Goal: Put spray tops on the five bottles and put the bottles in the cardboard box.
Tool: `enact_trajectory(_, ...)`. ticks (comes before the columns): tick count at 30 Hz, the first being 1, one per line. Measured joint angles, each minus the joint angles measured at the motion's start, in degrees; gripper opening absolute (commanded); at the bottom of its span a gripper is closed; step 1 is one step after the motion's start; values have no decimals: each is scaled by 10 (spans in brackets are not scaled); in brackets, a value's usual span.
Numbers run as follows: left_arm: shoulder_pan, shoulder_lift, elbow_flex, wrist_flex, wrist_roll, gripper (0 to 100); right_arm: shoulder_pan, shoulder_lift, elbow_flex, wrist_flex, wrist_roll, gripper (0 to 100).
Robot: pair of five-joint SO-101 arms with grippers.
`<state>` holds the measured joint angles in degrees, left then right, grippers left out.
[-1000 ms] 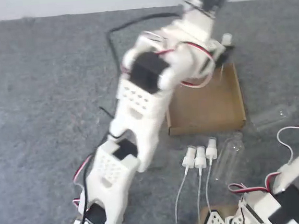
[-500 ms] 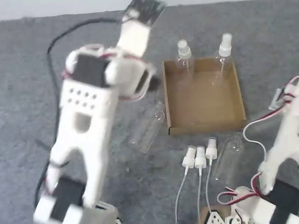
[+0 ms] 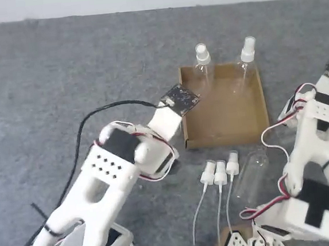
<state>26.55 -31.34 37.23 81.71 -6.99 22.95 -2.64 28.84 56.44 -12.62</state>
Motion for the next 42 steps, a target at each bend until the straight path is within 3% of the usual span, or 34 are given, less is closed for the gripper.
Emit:
enact_trajectory(14,72,173,25,-185,147,268,43,104,-36,-54,-38,199)
enact_trajectory(30,127,265,58,-289,195,267,100,121,-35,-65,6,199)
enact_trajectory(38,128,315,62,-313,191,108,104,121,-35,-65,18,198)
enact_trajectory(42,127,311,69,-316,167,51,113,121,-35,-65,78,198)
